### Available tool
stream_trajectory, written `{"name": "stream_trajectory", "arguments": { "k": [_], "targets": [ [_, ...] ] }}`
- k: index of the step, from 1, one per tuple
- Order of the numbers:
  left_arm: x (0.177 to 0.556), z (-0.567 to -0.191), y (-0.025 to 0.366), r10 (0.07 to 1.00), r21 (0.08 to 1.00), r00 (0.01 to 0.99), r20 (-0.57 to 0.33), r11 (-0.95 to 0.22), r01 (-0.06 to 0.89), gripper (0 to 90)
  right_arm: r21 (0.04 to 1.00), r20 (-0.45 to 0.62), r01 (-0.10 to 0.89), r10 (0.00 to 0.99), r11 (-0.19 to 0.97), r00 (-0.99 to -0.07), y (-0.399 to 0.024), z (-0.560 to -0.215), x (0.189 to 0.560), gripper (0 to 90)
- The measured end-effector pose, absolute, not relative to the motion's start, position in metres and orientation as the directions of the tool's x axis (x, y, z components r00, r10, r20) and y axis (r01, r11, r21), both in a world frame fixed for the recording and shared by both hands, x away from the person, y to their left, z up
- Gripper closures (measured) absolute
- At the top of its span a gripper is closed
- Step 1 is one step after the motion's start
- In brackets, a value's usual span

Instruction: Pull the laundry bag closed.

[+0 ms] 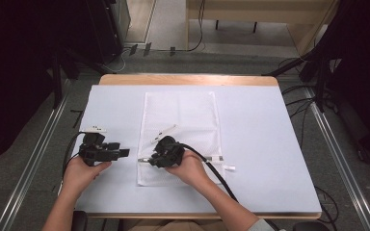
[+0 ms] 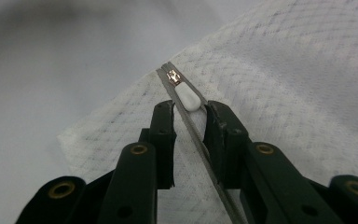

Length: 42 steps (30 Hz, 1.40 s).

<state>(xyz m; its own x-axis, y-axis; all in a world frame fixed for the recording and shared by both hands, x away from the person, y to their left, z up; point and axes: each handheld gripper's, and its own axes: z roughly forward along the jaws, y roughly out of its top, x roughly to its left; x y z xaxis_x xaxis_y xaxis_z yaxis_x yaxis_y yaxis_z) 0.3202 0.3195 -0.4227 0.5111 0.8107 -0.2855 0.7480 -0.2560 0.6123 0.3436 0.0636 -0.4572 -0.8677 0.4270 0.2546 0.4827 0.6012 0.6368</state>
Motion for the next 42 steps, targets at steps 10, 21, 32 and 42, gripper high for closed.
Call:
{"name": "stream_trajectory", "arguments": {
  "k": [10, 21, 32, 42],
  "targets": [
    [0.321, -0.423, 0.321, 0.810, 0.608, 0.512, -0.287, -0.259, 0.750, 40.6, 0.630, 0.262, 0.495, 0.436, 0.598, -0.861, 0.074, -0.463, 0.347, 76.7],
    [0.321, -0.423, 0.321, 0.810, 0.607, 0.511, -0.287, -0.259, 0.751, 40.6, 0.630, 0.274, 0.479, 0.402, 0.611, -0.874, 0.085, -0.460, 0.344, 81.3],
    [0.321, -0.423, 0.321, 0.809, 0.609, 0.512, -0.288, -0.258, 0.750, 40.5, 0.629, 0.254, 0.482, 0.425, 0.610, -0.869, 0.081, -0.460, 0.357, 77.8],
    [0.321, -0.423, 0.321, 0.811, 0.605, 0.509, -0.289, -0.258, 0.754, 40.5, 0.624, 0.277, 0.482, 0.403, 0.615, -0.873, 0.084, -0.462, 0.355, 80.8]
  ]
}}
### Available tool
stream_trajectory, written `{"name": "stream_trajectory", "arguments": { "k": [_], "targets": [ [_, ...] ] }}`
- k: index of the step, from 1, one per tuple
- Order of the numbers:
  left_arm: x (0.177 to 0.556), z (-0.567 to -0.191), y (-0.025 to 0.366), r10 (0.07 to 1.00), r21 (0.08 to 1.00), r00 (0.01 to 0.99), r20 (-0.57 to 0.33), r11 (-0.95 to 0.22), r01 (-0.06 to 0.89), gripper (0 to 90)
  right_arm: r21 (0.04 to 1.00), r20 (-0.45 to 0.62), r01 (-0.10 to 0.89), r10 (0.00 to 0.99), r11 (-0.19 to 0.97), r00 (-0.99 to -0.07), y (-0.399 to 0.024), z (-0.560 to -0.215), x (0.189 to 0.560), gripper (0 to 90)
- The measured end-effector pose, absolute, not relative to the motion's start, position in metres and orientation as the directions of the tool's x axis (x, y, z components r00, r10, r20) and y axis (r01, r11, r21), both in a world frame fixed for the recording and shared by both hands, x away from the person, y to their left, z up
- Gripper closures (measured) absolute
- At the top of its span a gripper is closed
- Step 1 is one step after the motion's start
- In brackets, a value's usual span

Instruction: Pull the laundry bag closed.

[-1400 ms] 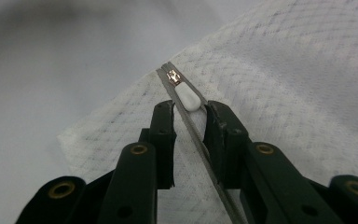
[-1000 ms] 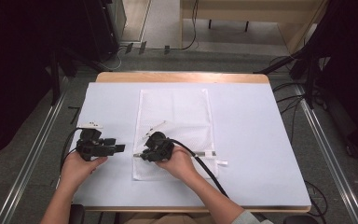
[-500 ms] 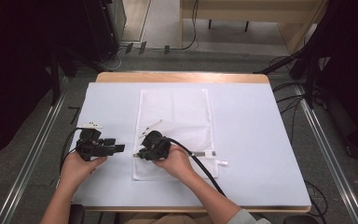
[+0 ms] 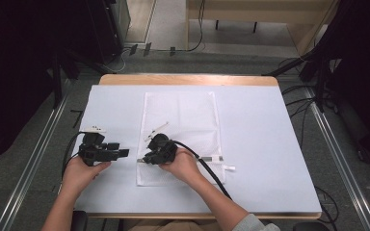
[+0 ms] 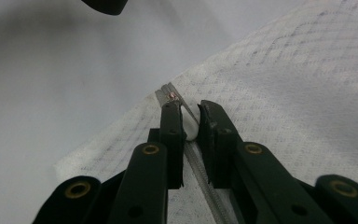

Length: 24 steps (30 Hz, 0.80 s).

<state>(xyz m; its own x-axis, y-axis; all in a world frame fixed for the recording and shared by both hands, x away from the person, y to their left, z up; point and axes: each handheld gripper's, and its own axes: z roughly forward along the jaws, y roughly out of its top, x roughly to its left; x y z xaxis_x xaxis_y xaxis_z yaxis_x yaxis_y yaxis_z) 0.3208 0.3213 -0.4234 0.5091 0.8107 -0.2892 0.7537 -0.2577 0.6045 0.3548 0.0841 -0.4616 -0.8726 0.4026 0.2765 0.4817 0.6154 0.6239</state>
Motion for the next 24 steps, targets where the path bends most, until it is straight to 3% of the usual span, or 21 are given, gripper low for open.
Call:
{"name": "stream_trajectory", "arguments": {
  "k": [17, 24],
  "targets": [
    [0.321, -0.423, 0.322, 0.810, 0.601, 0.512, -0.286, -0.265, 0.754, 40.3, 0.633, 0.296, 0.478, 0.380, 0.610, -0.877, 0.092, -0.465, 0.353, 82.0],
    [0.320, -0.424, 0.323, 0.813, 0.603, 0.505, -0.290, -0.255, 0.756, 40.3, 0.650, 0.208, 0.405, 0.363, 0.643, -0.908, 0.097, -0.463, 0.343, 86.4]
  ]
}}
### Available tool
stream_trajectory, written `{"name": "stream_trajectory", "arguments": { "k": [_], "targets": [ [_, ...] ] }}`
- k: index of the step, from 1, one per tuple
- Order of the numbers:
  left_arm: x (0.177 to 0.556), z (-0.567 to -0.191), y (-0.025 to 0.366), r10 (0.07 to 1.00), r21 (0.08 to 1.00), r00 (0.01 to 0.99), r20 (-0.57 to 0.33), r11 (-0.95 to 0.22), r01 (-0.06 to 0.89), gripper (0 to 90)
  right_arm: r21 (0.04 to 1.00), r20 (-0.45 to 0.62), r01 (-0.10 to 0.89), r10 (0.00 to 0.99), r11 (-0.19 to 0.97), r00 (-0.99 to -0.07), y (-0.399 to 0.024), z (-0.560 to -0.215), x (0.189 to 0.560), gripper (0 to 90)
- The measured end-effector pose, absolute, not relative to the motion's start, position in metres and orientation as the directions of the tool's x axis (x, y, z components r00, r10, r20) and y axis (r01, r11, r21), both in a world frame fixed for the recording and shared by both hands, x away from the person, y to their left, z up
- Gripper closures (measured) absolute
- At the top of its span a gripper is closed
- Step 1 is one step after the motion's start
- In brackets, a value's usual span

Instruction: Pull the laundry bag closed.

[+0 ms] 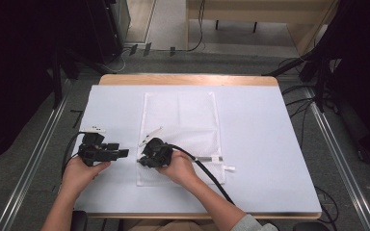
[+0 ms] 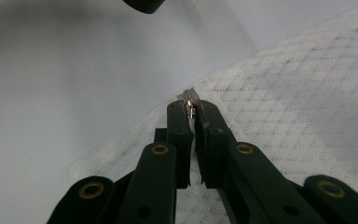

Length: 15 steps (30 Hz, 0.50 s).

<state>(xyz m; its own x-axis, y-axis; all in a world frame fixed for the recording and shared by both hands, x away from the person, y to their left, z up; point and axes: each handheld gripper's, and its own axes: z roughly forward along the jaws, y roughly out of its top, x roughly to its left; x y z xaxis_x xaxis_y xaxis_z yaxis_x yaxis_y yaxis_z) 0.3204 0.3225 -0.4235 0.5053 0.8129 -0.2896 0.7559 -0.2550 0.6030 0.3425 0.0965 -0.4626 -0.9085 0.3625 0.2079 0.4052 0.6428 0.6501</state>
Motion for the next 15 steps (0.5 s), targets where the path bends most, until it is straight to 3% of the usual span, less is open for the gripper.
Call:
{"name": "stream_trajectory", "arguments": {
  "k": [5, 11, 15],
  "targets": [
    [0.3197, -0.4227, 0.3227, 0.811, 0.605, 0.508, -0.290, -0.257, 0.754, 40.4, 0.669, 0.189, 0.391, 0.364, 0.633, -0.912, 0.0995, -0.4652, 0.3385, 82.5],
    [0.3191, -0.4218, 0.3251, 0.798, 0.611, 0.520, -0.304, -0.256, 0.749, 43.0, 0.687, 0.122, 0.336, 0.355, 0.644, -0.927, 0.1004, -0.4654, 0.3334, 87.3],
    [0.3192, -0.4230, 0.3243, 0.784, 0.612, 0.538, -0.309, -0.270, 0.744, 43.7, 0.672, 0.135, 0.343, 0.346, 0.656, -0.928, 0.0993, -0.4622, 0.3375, 87.7]
  ]
}}
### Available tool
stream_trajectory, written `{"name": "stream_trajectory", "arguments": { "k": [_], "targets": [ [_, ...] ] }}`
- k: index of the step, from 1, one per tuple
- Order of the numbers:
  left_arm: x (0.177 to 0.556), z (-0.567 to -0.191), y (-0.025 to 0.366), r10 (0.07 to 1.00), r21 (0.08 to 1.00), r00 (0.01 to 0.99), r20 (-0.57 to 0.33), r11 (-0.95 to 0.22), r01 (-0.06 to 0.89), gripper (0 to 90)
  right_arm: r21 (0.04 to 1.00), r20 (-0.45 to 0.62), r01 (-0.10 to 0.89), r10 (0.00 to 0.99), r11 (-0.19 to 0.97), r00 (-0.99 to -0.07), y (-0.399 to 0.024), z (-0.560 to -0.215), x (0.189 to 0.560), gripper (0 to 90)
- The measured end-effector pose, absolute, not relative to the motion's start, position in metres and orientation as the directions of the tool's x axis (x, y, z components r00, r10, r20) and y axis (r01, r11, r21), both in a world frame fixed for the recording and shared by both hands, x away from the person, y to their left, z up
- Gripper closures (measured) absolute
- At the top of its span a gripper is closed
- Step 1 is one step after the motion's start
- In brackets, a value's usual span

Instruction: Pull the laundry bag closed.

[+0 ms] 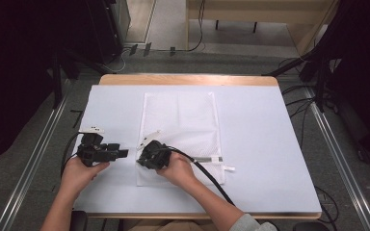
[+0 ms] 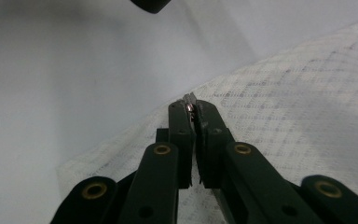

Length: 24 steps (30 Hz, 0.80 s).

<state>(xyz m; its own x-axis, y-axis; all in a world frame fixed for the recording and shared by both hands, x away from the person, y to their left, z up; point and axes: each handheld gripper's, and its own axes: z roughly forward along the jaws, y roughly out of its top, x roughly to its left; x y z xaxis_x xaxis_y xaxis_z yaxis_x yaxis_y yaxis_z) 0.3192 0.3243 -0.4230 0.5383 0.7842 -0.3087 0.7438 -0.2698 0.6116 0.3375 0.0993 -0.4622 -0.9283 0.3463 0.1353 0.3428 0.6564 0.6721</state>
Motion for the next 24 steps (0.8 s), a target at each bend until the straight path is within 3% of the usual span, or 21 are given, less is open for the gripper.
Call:
{"name": "stream_trajectory", "arguments": {
  "k": [14, 24],
  "targets": [
    [0.315, -0.425, 0.308, 0.719, 0.613, 0.620, -0.315, -0.344, 0.711, 46.2, 0.705, 0.136, 0.325, 0.329, 0.630, -0.935, 0.086, -0.428, 0.348, 87.9],
    [0.316, -0.431, 0.292, 0.661, 0.590, 0.677, -0.324, -0.419, 0.691, 56.4, 0.717, 0.169, 0.320, 0.291, 0.619, -0.942, 0.085, -0.417, 0.350, 87.9]
  ]
}}
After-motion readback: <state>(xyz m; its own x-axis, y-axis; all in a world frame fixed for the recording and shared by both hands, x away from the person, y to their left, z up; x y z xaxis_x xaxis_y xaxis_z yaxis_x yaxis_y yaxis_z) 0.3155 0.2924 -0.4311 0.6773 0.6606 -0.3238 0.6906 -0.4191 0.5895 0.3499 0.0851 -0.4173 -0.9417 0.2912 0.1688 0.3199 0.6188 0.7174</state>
